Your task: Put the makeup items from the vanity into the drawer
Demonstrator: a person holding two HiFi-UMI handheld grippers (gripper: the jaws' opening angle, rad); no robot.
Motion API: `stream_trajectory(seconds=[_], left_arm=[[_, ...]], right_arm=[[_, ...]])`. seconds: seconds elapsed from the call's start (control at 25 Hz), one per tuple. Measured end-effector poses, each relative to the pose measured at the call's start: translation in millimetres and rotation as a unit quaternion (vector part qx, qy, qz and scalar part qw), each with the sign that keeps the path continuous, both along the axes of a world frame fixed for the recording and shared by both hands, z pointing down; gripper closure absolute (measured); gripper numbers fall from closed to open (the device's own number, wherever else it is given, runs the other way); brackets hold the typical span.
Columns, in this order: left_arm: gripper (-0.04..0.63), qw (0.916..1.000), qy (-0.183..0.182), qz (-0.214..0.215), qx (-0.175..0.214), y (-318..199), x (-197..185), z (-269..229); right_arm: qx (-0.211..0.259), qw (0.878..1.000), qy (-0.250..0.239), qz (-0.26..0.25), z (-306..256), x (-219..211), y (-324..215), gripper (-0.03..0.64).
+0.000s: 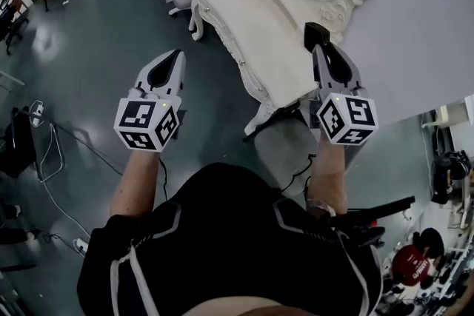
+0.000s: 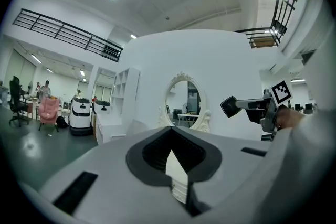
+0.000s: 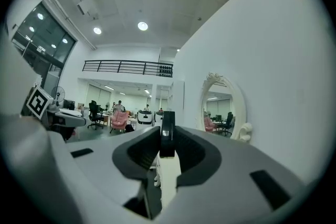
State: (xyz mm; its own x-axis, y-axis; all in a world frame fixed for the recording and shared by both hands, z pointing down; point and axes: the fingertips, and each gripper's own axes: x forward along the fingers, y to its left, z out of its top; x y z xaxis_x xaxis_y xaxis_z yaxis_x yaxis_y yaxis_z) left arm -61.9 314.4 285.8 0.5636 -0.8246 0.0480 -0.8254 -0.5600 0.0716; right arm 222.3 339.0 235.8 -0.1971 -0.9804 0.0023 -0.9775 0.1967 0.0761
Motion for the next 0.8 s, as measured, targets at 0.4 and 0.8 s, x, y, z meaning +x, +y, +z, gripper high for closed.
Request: stream_trajectory(seconds=[0.4,0.8], left_arm=[[0.592,0.9999,0.002,0.011,-0.003,5,-52,13],[0.592,1.0,0.005,0.0,-0.003,-46,-71,28]], right_arm=[[0.003,1.0,-0.011,-0.002,6,-57,-4,0.526],[0.0,1.0,-0.01,-0.013,14,-71,-63,0.526]])
